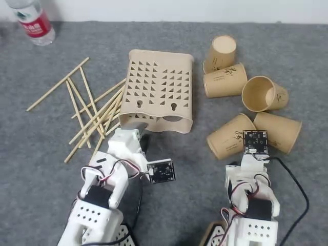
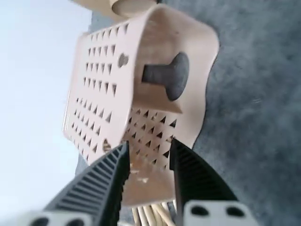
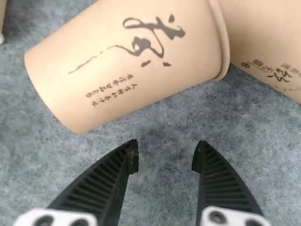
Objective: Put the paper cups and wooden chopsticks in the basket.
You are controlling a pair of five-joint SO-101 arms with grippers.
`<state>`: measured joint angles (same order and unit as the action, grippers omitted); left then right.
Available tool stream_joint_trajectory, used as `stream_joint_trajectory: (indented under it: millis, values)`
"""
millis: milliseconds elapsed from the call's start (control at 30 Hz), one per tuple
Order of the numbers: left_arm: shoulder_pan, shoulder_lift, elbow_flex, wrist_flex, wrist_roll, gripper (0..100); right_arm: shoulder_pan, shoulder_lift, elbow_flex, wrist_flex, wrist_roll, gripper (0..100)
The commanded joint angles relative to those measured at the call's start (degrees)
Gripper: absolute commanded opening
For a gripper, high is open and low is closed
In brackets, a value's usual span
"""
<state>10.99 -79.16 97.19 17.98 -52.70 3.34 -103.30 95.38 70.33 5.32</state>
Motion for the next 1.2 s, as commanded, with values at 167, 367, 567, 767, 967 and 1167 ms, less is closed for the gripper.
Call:
stream_joint_trajectory:
  millis: [167,367,567,767,967,1167]
  values:
    - [-11.52,-0.97,-13.49,2.37,16.88,14,0.48,-0.57,1.05,-1.10,1.23,19.9]
    - [-14.86,-0.88,-30.20,22.68,30.42,13,0.48,-0.57,1.05,-1.10,1.23,19.9]
    - [-10.37,-0.97,-38.64,35.87,37.80,14,0.48,-0.57,1.05,-1.10,1.23,19.9]
    - [-14.51,-0.53,-54.11,46.15,38.95,2,0.48,-0.57,1.05,-1.01,1.23,19.9]
    - [-19.69,1.67,-56.92,50.55,45.98,11,0.48,-0.57,1.05,-0.75,1.23,19.9]
    - [-20.57,25.49,-58.51,55.65,49.85,19,0.48,-0.57,1.05,-0.75,1.23,19.9]
